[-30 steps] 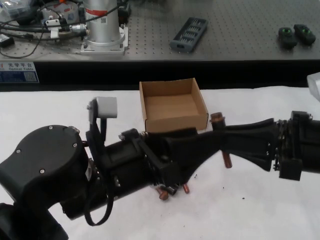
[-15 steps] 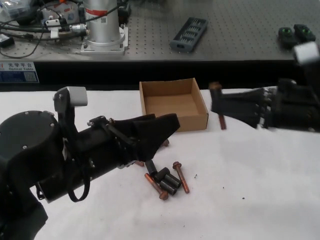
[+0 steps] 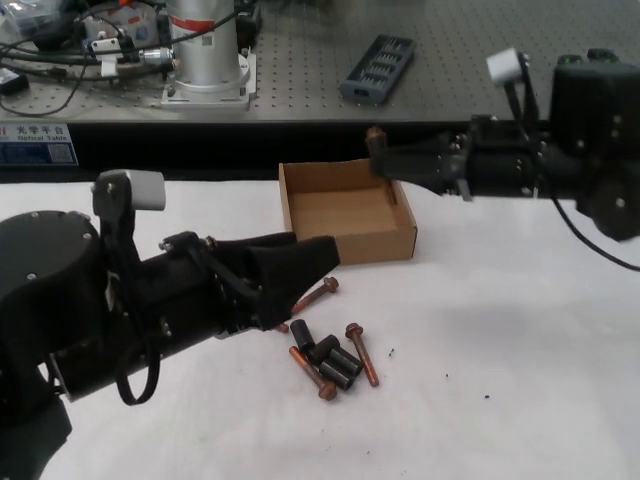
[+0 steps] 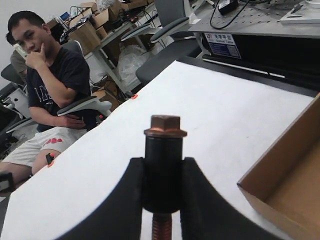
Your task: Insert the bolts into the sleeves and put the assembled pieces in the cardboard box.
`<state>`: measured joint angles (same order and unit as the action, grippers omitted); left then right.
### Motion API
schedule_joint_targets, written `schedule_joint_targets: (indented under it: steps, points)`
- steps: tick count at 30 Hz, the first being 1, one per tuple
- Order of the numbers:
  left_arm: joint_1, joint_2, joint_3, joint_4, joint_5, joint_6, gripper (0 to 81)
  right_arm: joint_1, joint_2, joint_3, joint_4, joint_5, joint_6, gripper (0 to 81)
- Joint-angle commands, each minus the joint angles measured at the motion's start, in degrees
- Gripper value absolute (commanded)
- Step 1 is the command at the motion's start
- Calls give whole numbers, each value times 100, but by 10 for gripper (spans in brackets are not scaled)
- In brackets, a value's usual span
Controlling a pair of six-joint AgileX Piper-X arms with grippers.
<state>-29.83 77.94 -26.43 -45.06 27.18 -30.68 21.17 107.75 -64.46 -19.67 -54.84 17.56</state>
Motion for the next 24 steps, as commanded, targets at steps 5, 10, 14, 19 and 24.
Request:
schedule_joint_targets:
  steps: [5, 10, 14, 19, 24]
  points:
    - [17, -350, -14, 333, 69, 281, 368, -34, 743, -848, 276, -110, -88, 43]
    - [17, -467, -14, 333, 67, 281, 368, -34, 1205, -1443, 636, 109, -133, 43]
    - [17, -573, -14, 333, 67, 281, 368, -34, 1504, -1944, 1186, 168, -322, 43]
    - [17, -708, -14, 346, 67, 281, 368, -34, 1642, -2288, 1525, 604, -539, 43]
    - [17, -848, -14, 756, 88, 281, 368, -34, 1667, -2331, 1671, 1064, -591, 43]
